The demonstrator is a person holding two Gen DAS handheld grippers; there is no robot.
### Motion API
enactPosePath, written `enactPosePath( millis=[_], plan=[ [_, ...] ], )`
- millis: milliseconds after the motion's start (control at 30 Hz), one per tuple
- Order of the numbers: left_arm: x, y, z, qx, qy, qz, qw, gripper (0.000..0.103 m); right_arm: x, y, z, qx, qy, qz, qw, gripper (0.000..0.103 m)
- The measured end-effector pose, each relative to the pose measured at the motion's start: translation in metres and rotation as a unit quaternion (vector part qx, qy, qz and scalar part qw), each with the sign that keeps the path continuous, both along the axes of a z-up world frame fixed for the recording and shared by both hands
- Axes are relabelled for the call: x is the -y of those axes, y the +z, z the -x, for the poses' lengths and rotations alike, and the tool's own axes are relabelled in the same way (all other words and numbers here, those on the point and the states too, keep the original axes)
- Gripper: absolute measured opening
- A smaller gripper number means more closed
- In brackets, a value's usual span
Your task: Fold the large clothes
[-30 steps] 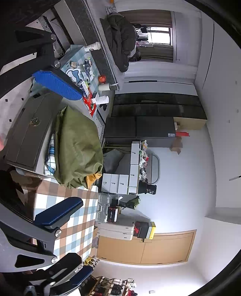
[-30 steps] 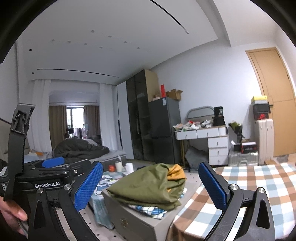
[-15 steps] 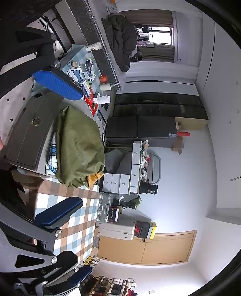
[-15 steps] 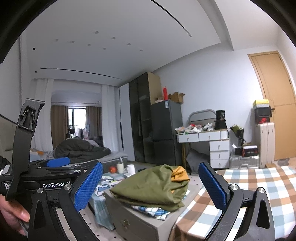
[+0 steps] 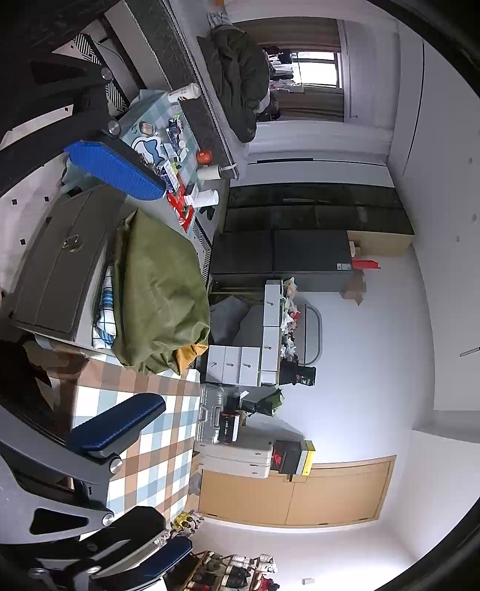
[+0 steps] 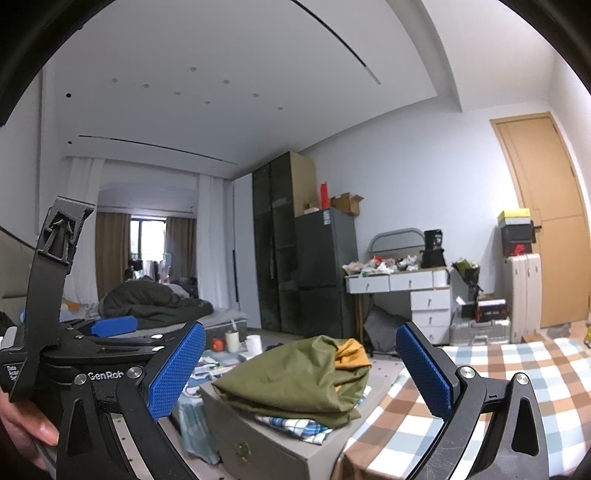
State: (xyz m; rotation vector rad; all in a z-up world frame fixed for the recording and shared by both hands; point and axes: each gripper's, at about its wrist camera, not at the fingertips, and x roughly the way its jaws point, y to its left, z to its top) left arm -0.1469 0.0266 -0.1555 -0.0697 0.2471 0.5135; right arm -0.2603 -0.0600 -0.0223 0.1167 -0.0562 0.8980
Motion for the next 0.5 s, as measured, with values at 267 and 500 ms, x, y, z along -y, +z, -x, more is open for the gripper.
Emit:
enactPosePath(
  millis=[267,500],
  plan=[
    [0.0067,-0.0013,-0.0021,-0.009,0.001,-0.021,0.9997,0.102,0.0043,-0.0018,-0.0088,-0.022,-0.002,-0.005,1.000,0.103],
    [0.0089,-0.0015,-0.0035,-0.009,-0.015,-0.013,0.9998,0.102,0.0081,-0.0036,-0.0093,-0.022,-0.004,-0.007,1.000,0.103]
  ],
)
